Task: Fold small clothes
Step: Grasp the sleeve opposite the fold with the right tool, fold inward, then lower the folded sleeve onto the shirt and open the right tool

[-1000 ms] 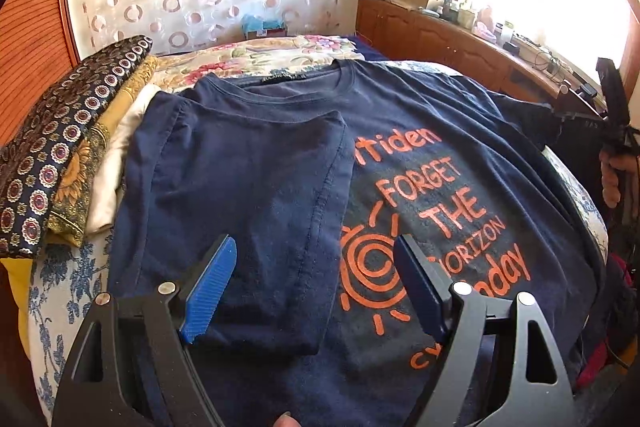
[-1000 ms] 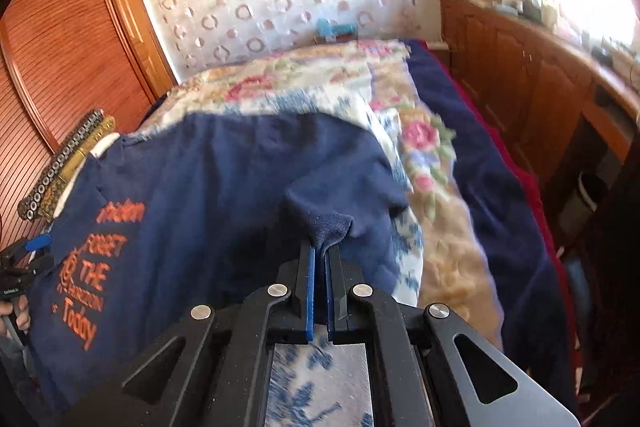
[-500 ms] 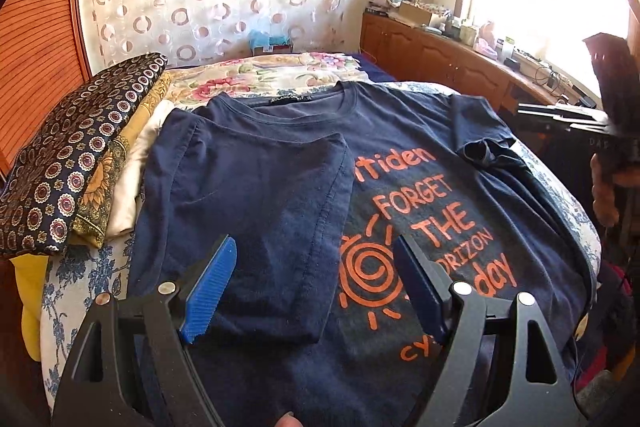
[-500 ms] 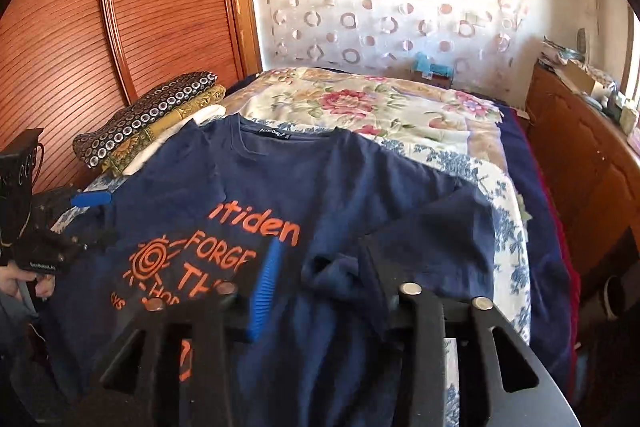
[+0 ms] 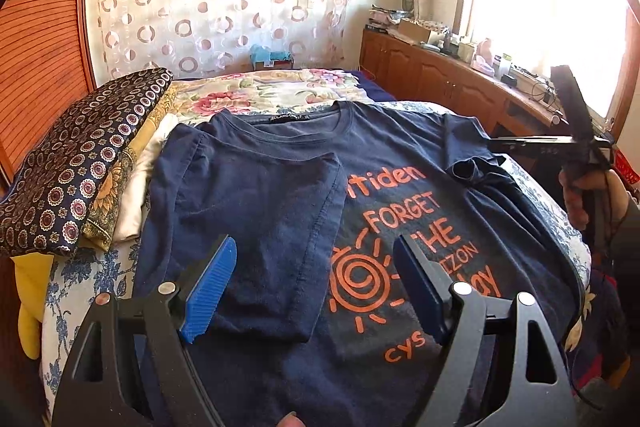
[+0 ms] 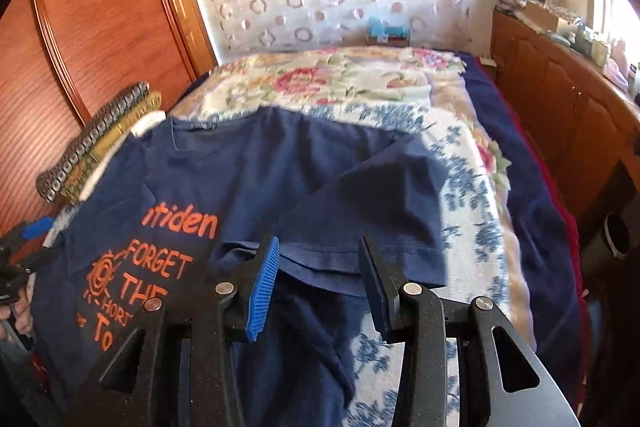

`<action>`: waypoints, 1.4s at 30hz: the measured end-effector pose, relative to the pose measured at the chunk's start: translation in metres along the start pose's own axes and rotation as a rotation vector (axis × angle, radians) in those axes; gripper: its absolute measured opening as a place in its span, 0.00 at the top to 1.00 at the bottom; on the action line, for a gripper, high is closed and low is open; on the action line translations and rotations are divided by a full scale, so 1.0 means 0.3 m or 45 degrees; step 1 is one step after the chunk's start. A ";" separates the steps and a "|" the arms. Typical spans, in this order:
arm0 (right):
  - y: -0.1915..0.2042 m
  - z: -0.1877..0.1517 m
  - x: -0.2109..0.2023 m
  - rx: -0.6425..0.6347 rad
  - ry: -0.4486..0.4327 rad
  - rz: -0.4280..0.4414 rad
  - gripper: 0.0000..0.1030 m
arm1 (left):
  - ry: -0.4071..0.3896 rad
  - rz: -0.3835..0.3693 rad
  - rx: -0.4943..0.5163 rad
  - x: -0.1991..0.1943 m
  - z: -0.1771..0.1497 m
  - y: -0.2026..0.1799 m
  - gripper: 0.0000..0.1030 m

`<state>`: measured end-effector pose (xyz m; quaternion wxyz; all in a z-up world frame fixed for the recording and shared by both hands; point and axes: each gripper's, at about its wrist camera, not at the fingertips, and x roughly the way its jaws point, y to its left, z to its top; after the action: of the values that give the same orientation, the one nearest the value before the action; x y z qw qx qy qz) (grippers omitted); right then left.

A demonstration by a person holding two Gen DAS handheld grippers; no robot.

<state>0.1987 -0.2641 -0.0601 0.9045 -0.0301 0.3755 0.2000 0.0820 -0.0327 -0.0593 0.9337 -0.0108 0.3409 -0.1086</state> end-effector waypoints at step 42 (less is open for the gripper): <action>0.091 0.278 -0.072 -0.088 -0.092 0.078 0.95 | 0.001 0.002 -0.024 -0.004 0.003 0.053 0.21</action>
<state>0.2300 -0.2291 0.0171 0.9093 -0.0424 0.3364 0.2415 0.0847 -0.0168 -0.0593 0.9335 -0.0191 0.3424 -0.1045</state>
